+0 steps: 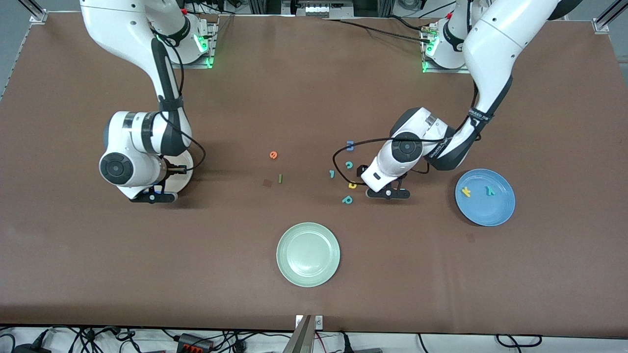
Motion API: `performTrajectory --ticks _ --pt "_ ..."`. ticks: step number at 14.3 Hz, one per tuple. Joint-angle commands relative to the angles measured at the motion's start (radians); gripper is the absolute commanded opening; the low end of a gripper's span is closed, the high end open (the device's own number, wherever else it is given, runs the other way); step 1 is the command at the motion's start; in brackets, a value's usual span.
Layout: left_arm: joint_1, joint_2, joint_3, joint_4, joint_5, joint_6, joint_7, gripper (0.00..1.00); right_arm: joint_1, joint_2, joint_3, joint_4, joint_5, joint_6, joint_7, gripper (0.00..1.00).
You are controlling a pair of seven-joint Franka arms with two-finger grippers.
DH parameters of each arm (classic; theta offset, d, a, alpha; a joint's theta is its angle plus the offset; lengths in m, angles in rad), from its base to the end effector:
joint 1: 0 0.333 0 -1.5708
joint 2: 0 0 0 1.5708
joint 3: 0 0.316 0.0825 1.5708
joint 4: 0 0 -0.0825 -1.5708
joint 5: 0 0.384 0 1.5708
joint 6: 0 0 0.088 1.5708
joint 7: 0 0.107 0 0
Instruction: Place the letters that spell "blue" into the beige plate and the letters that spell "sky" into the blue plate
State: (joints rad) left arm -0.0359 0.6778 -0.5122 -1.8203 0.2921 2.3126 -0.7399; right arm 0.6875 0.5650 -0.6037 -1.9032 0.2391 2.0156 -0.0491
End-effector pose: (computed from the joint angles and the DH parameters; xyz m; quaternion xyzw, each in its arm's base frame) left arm 0.5573 -0.3110 0.1956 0.9971 0.0325 -0.0649 0.0208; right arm 0.5836 0.0736 0.2233 0.9841 0.0055 -0.1657 0.0641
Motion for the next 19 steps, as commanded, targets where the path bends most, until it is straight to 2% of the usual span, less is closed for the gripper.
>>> performTrajectory --ticks 1,2,3,4,5,7,8,11,13,15,17,18,19 --pt "-0.018 0.008 0.009 0.001 0.027 0.031 -0.126 0.94 0.015 -0.03 0.012 -0.084 0.019 0.07 -0.017 0.18" --pt "-0.016 0.009 0.009 0.001 0.027 0.031 -0.128 0.87 0.017 -0.03 0.013 -0.108 0.019 0.092 -0.029 0.22" --pt "-0.016 0.022 0.011 0.001 0.027 0.034 -0.128 0.81 0.017 -0.03 0.013 -0.117 0.019 0.107 -0.052 0.31" --pt "-0.016 0.023 0.012 0.001 0.027 0.036 -0.128 0.73 0.007 -0.028 0.012 -0.115 0.019 0.11 -0.083 0.58" --pt "-0.016 0.023 0.012 0.001 0.027 0.036 -0.128 0.67 0.003 -0.03 0.012 -0.111 0.019 0.104 -0.09 1.0" --pt "-0.018 0.026 0.012 0.001 0.027 0.036 -0.128 0.55 0.021 -0.052 0.01 -0.094 0.019 0.092 -0.075 1.0" --pt "-0.018 0.029 0.012 0.001 0.027 0.036 -0.128 0.54 0.035 -0.057 0.015 -0.079 0.023 0.091 -0.072 1.0" --pt "-0.018 0.037 0.012 0.003 0.027 0.036 -0.128 0.54 0.114 -0.039 0.028 -0.001 0.15 0.1 -0.055 1.0" --pt "-0.018 0.039 0.012 0.003 0.028 0.036 -0.128 0.52 0.165 0.013 0.03 0.068 0.193 0.106 -0.051 1.0" --pt "-0.018 0.043 0.012 0.003 0.062 0.037 -0.13 0.52 0.222 0.061 0.03 0.13 0.278 0.106 0.012 1.0" --pt "-0.018 0.048 0.014 0.003 0.065 0.037 -0.13 0.5 0.289 0.119 0.03 0.205 0.285 0.104 0.119 1.0" --pt "-0.018 0.048 0.014 0.003 0.065 0.037 -0.13 0.48 0.294 0.143 0.031 0.246 0.292 0.104 0.185 0.98" --pt "-0.018 0.048 0.012 0.004 0.067 0.037 -0.13 0.44 0.294 0.169 0.033 0.28 0.293 0.104 0.233 0.84"
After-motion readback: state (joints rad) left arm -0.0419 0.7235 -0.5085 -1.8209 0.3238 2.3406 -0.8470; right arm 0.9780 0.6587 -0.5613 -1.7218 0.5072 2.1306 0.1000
